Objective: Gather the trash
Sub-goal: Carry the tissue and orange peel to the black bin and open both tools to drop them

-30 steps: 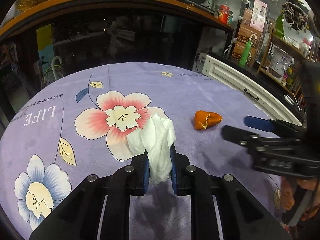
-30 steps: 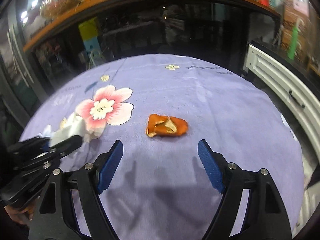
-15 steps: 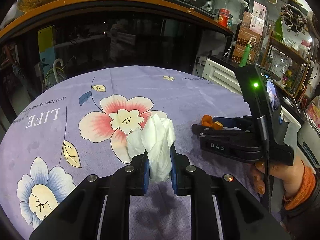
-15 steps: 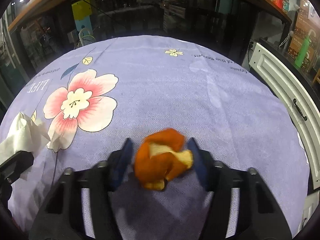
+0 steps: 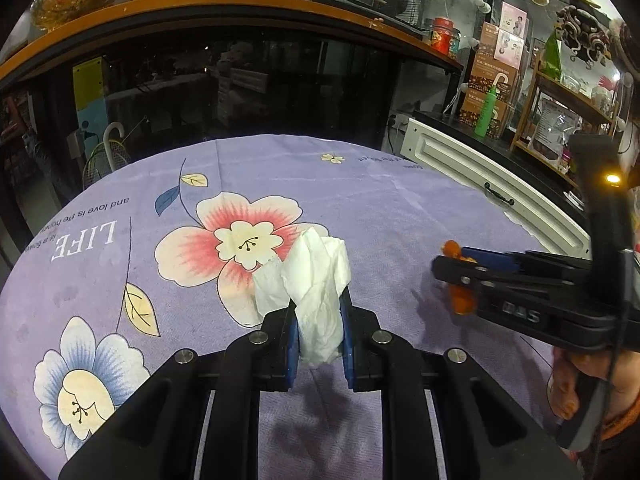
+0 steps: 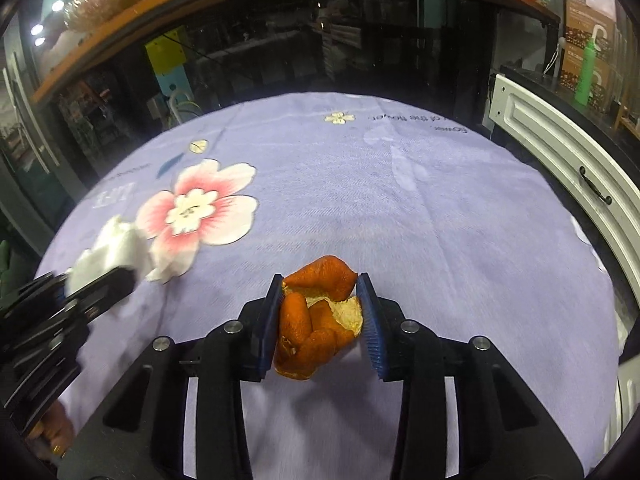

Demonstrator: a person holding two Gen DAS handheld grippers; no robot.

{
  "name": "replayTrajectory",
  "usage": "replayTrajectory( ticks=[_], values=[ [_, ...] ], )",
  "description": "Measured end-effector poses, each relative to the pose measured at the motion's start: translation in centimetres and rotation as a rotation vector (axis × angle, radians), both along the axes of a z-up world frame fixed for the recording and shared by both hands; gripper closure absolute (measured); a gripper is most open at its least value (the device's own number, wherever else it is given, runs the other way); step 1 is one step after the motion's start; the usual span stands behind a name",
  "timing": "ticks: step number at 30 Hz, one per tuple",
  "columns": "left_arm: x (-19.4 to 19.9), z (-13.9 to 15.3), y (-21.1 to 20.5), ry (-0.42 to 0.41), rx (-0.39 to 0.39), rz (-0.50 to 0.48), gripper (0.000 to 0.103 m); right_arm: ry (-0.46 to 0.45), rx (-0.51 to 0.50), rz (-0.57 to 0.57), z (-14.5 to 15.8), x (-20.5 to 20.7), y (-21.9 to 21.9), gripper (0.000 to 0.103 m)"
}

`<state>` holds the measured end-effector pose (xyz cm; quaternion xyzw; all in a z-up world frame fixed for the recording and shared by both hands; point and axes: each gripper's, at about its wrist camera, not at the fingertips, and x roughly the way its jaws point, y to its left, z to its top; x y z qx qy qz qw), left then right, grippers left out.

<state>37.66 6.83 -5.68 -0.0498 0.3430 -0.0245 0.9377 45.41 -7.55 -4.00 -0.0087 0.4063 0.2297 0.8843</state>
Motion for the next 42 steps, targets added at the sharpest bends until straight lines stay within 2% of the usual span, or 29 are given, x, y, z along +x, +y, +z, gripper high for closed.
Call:
replayTrajectory(
  ticks=[8, 12, 19, 28, 33, 42],
  values=[
    [-0.9, 0.5, -2.2, -0.022, 0.013, -0.073, 0.086, -0.056, 0.038, -0.027, 2.8, -7.6, -5.3, 0.066],
    [-2.2, 0.8, -4.5, -0.025, 0.046, -0.115, 0.086, -0.080, 0.048, -0.064, 3.4, -11.2, -8.6, 0.066],
    [-6.1, 1.8, -8.1, -0.037, 0.041, -0.186, 0.086, -0.094, 0.075, -0.148, 3.3, -16.2, -13.4, 0.066],
    [-11.7, 2.3, -12.3, -0.043, 0.001, -0.258, 0.086, -0.120, 0.088, -0.229, 2.7, -23.1, -17.3, 0.066],
    [-14.5, 2.7, -14.9, -0.059, -0.023, -0.311, 0.086, -0.131, 0.093, -0.295, 1.9, -27.1, -20.0, 0.065],
    [-18.7, 3.1, -20.7, -0.083, -0.047, -0.454, 0.086, -0.045, 0.070, -0.449, -3.0, -31.4, -26.0, 0.065]
  ],
)
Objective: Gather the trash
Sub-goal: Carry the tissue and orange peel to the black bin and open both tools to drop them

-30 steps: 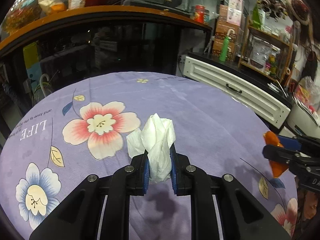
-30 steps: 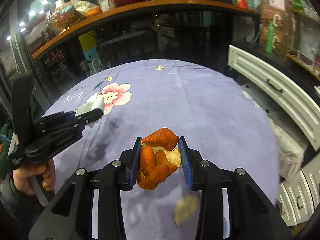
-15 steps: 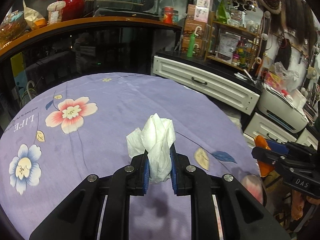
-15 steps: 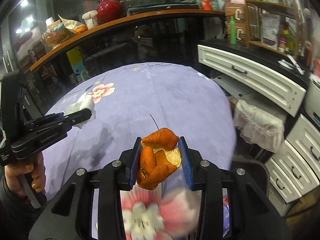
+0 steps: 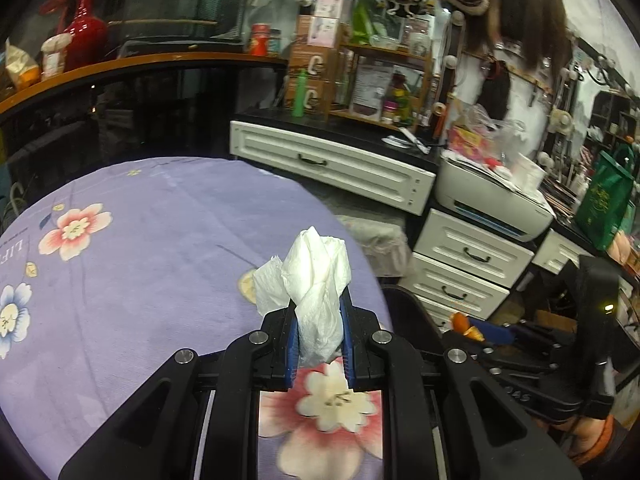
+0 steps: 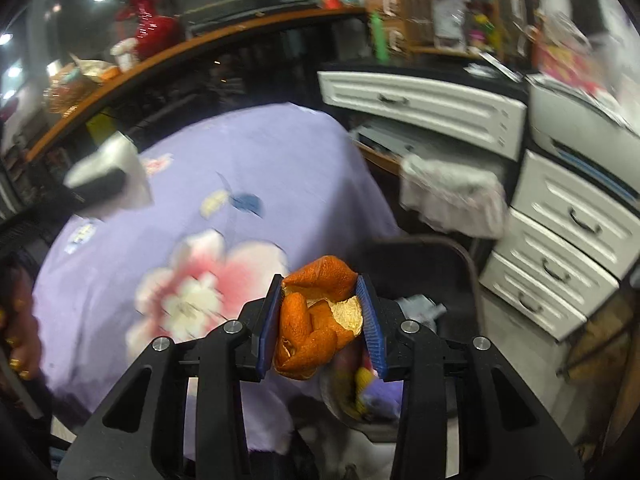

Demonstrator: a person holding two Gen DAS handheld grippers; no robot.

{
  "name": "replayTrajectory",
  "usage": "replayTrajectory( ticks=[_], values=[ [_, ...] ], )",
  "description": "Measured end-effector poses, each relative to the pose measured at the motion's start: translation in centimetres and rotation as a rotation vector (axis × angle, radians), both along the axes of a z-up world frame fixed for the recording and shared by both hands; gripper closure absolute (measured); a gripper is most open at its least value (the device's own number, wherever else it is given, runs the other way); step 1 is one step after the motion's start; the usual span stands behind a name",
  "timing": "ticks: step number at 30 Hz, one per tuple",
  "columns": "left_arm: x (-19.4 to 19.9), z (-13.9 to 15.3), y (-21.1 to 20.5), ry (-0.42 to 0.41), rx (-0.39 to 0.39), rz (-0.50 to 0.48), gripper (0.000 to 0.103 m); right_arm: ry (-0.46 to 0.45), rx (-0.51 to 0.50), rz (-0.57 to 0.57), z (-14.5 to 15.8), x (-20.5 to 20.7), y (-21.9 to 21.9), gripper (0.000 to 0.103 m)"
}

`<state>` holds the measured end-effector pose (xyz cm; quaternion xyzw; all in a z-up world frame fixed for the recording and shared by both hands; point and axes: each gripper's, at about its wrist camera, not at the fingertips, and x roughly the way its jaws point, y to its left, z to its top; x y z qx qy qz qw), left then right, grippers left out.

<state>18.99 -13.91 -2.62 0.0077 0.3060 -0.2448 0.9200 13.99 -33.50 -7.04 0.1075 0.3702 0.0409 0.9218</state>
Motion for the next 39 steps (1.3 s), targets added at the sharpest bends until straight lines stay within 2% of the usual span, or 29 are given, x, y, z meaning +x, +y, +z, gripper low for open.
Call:
replayTrajectory(
  ticks=[6, 15, 17, 20, 30, 39],
  values=[
    [-2.0, -0.4, -3.7, -0.002, 0.007, -0.089, 0.086, 0.066, 0.007, -0.056, -4.1, -0.1, -2.5, 0.065],
    [-2.9, -2.0, -7.1, 0.038, 0.020, -0.168, 0.086, 0.118, 0.033, -0.092, -8.0, 1.2, -3.8, 0.065],
    [-2.9, -2.4, -7.6, 0.050, 0.025, -0.178, 0.086, 0.133, 0.036, -0.103, -8.7, 1.6, -4.2, 0.059],
    [-2.8, -3.1, -8.0, 0.066, 0.035, -0.191, 0.086, 0.152, 0.047, -0.123, -9.6, 1.8, -4.8, 0.044],
    [-2.7, -5.6, -11.1, 0.094, 0.099, -0.257, 0.086, 0.114, -0.018, -0.188, -7.4, -0.8, -6.9, 0.042],
    [-1.2, -8.0, -14.3, 0.138, 0.168, -0.319, 0.086, 0.078, -0.028, -0.286, -4.9, -4.4, -10.2, 0.041]
  ],
)
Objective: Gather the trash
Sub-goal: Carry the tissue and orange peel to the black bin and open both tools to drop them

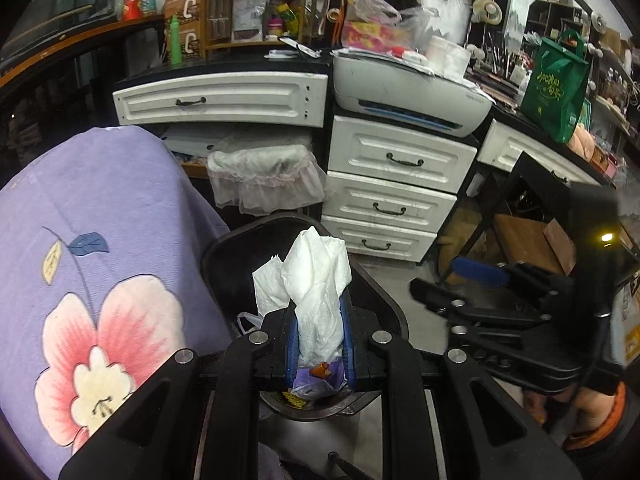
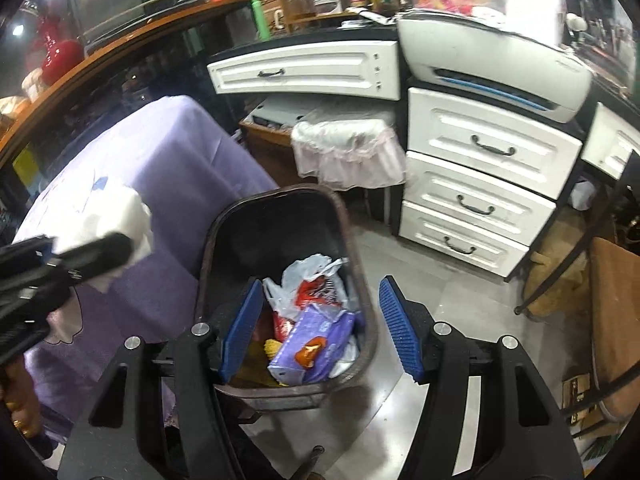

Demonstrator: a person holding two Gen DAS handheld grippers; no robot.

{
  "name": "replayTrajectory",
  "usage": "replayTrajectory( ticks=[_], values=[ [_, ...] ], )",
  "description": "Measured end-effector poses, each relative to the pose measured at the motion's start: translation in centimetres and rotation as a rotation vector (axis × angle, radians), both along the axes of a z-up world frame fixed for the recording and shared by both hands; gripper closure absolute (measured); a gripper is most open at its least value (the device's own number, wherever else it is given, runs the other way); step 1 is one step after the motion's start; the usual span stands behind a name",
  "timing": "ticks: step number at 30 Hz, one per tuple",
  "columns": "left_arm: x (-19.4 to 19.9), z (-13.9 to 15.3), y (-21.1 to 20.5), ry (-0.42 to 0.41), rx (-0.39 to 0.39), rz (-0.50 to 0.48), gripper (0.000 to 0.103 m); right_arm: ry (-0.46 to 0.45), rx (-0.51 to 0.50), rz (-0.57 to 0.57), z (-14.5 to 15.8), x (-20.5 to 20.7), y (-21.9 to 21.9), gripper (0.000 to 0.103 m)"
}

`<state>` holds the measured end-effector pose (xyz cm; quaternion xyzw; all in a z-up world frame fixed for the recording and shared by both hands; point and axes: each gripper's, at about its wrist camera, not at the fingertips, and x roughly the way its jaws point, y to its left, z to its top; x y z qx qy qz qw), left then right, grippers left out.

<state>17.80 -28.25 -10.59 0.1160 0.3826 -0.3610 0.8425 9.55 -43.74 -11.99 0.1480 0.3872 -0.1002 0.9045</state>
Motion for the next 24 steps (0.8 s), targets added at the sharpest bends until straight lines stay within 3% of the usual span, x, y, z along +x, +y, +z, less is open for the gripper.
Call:
replayTrajectory(
  ticks=[8, 11, 14, 16, 18, 24],
  values=[
    [0.9, -1.9, -1.3, 0.029, 0.051, -0.007, 0.085, 0.007, -0.021, -0.045, 0.2, -1.4, -1.4, 0.041],
    [1.2, -2.3, -1.4, 0.029, 0.059, 0.001, 0.080, 0.005, -0.021, -0.057, 0.4, -1.7, -1.7, 0.041],
    [1.3, -2.4, -1.6, 0.028, 0.064, 0.000, 0.068, 0.002, -0.023, -0.064, 0.5, -1.9, -1.9, 0.040],
    [1.2, -2.2, -1.5, 0.022, 0.057, -0.002, 0.043, -0.008, -0.031, -0.072, 0.8, -2.1, -1.7, 0.030],
    [1.1, -1.9, -1.4, 0.012, 0.039, -0.001, 0.031, -0.013, -0.037, -0.073, 1.1, -2.2, -1.6, 0.029],
    [0.2, 0.5, -0.5, -0.031, -0.018, 0.011, 0.021, -0.033, -0.033, -0.072, 1.9, -2.7, -1.3, 0.029]
  ],
)
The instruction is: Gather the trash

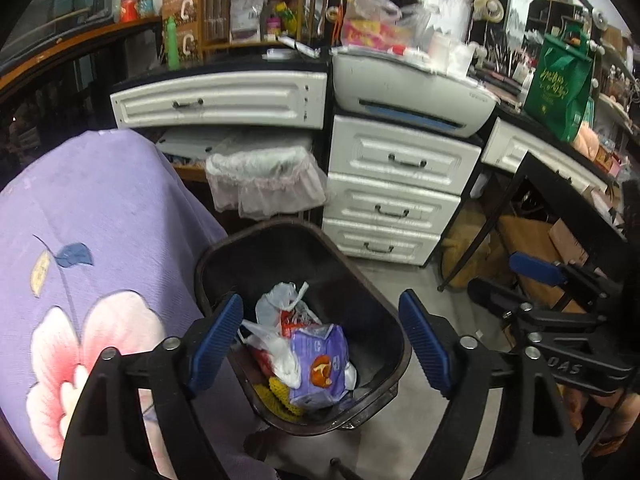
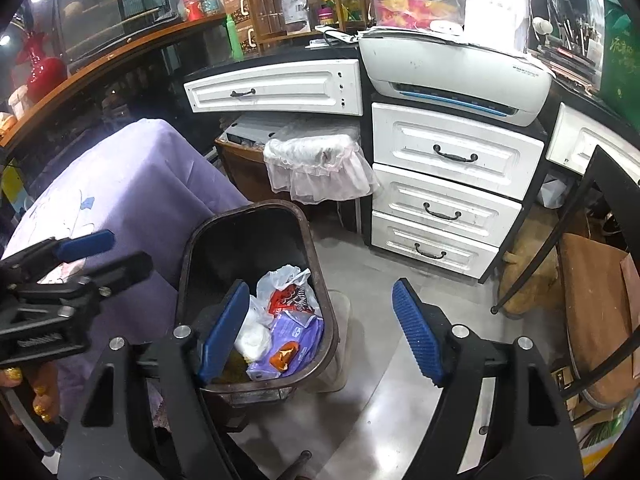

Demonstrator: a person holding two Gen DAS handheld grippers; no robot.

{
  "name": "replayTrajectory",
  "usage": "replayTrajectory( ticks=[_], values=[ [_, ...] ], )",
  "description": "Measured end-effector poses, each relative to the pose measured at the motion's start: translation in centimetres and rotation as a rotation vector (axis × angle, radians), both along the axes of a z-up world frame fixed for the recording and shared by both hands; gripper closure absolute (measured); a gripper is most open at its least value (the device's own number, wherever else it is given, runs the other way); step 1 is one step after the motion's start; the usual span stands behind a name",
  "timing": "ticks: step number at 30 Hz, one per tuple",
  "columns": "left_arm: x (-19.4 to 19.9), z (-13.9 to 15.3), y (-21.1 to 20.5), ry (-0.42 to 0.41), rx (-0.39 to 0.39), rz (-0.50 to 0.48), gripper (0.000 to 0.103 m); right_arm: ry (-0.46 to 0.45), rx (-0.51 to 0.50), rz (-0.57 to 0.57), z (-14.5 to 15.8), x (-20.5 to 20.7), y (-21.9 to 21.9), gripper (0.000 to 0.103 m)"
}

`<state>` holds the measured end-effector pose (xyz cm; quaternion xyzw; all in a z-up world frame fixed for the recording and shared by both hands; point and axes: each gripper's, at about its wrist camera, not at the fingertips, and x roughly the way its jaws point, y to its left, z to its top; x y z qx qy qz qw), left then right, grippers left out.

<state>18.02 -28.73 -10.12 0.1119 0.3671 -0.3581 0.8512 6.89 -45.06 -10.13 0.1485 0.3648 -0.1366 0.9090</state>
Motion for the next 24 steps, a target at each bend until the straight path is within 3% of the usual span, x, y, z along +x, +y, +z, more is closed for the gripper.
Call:
replayTrajectory(
  ticks=[13, 18, 24],
  values=[
    [-3.4, 5.8, 5.6, -0.170, -0.100, 0.075, 0.006, -0.114, 0.014, 0.055, 3.9, -1.4, 4.1, 0.023],
    [-4.9, 7.6, 10.0, -0.261, -0.122, 0.155, 0.006, -0.195, 0.016, 0.043, 6.4, -2.7, 6.6, 0.013],
    [-7.0, 9.5, 15.9, -0.326, -0.167, 0.291, 0.006, -0.317, -0.079, 0.085, 9.5, -4.8, 11.9, 0.006]
  ],
)
